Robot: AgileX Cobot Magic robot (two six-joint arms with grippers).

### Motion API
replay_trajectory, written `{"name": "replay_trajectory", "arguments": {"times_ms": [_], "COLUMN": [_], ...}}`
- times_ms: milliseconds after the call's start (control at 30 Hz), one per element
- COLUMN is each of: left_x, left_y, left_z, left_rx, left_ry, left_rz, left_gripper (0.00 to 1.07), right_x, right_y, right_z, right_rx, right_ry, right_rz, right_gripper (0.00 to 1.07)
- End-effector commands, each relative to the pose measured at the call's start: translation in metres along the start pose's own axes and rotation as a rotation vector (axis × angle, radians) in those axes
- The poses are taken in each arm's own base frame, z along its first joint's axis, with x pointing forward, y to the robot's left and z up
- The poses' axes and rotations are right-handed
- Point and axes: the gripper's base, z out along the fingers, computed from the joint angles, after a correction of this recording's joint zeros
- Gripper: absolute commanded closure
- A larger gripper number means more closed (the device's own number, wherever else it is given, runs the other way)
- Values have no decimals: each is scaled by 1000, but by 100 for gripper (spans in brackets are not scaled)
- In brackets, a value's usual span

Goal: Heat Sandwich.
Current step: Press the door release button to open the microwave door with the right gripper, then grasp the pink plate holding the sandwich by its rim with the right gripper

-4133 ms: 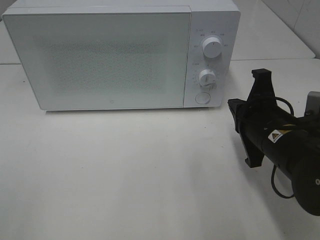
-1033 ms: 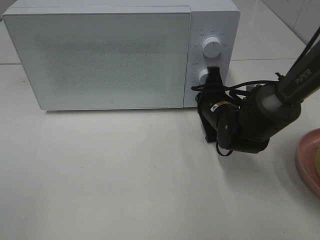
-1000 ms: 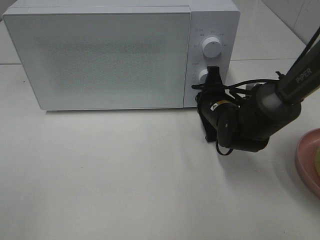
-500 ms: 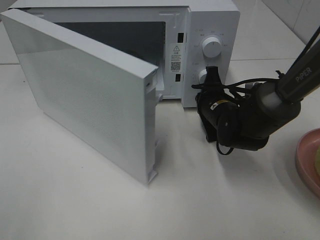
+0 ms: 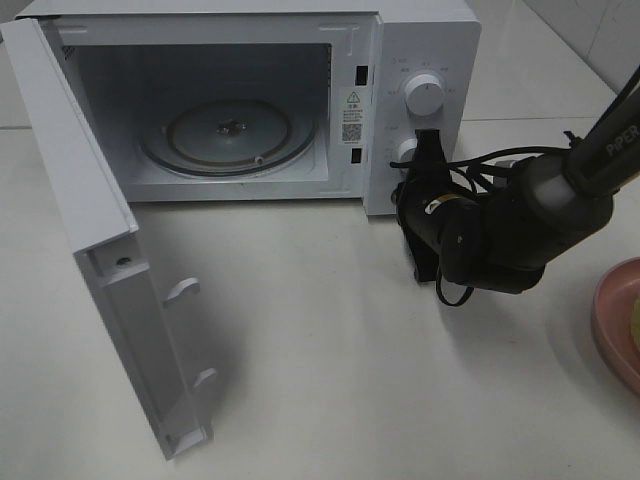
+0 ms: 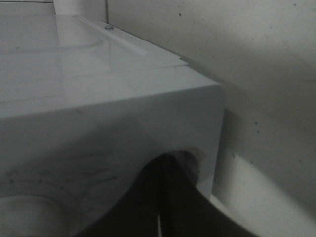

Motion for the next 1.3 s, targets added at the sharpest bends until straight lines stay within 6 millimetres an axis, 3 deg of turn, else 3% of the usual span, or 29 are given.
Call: {"name": "replay_trajectory", "arguments": {"times_ms": [33,433,667,900,1300], "left_x": [2,2,2,2,2], "left_y": [-1,-1,-1,-1,-1], "left_z": [-3,-3,-3,-3,-3], "left_rx": [1,1,0,0,0], "left_ry": [-25,-22,-22,-22,-22], "left_rz": [-3,-2,-2,-2,-2], "left_gripper": [5,5,5,5,5], "right_x": [-3,2,-5,-4,-1], "right_y": [18,-2,-1,7,35], "right_z": [-4,-24,-44,-78,-111], "right_rx": [-94,104,123,233,231], "right_ry": [-16,48,62,211,364], "right_rz": [29,-23,-92,-267,-564], "right_gripper": [106,106,106,105,102]}}
